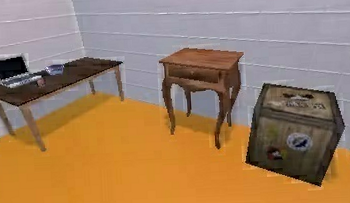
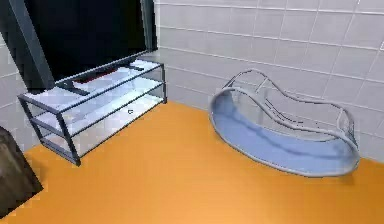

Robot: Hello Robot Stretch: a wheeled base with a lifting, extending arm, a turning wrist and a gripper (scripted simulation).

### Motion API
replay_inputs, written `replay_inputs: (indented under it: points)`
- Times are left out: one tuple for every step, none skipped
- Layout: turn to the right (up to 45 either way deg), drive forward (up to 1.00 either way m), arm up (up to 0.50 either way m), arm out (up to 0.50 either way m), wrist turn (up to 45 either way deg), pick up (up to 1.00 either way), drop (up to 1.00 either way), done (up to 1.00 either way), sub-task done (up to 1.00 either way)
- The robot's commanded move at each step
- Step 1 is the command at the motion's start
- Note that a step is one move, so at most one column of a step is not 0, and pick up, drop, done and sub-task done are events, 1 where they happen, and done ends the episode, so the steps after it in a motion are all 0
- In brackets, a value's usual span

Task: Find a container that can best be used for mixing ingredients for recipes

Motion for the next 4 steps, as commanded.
replay_inputs:
  points:
    - [0.0,0.5,0.0,0.0,0.0,0.0,0.0,0.0,0.0]
    - [-45.0,0.0,0.0,0.0,0.0,0.0,0.0,0.0,0.0]
    - [0.0,1.0,0.0,0.0,0.0,0.0,0.0,0.0,0.0]
    - [-6.0,0.0,0.0,0.0,0.0,0.0,0.0,0.0,0.0]
